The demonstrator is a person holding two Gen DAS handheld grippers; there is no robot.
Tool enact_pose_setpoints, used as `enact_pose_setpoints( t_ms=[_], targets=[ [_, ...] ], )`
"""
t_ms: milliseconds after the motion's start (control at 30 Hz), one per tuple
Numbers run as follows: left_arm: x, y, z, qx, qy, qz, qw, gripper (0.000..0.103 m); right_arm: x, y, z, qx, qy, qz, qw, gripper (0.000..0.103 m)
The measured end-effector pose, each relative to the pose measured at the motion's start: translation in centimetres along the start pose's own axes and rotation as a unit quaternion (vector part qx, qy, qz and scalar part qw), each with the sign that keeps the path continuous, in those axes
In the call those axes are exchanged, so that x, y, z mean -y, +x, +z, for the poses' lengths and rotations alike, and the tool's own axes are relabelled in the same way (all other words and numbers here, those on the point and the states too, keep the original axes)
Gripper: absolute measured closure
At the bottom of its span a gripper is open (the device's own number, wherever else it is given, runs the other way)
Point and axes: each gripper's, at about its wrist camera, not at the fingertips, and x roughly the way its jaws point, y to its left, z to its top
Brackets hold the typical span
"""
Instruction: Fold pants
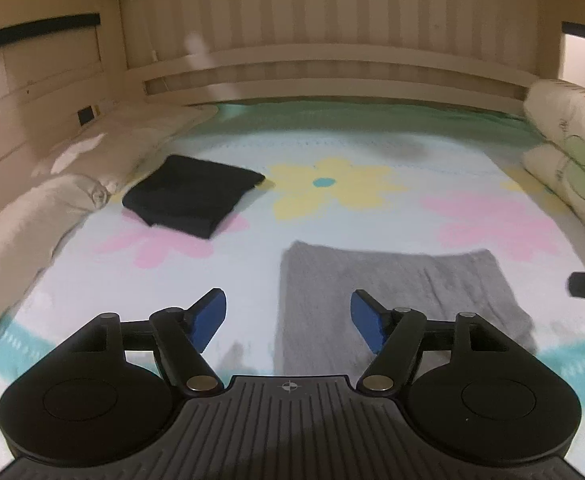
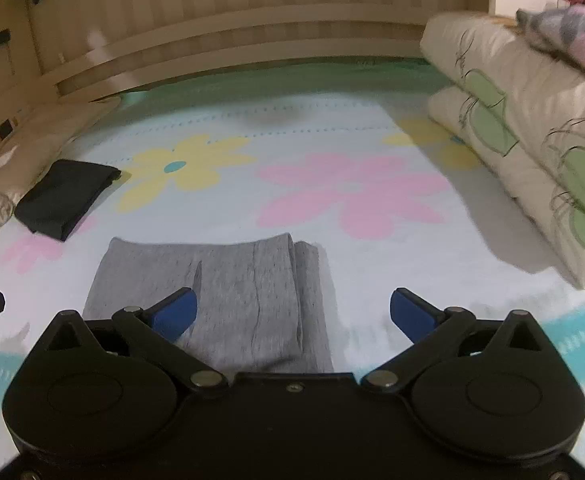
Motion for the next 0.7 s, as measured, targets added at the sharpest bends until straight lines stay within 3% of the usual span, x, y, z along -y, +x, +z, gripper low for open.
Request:
enact_pose_setpoints(
  t_ms=[333,700],
  targets=[
    [1.2,-2.5,-4.1,-0.046,-0.018,-0.013,0.9987,0.036,-1.5,-4.6,-4.1,0.006,-0.024,0.014,1.000,0.001],
    [1.5,-1.2,-6.3,-0.065,-0.026,-0.001,0.9976,0.036,-2.1,-2.7,-6.2,-0.042,-0.021,-0.025,0.999,0.001]
  ],
)
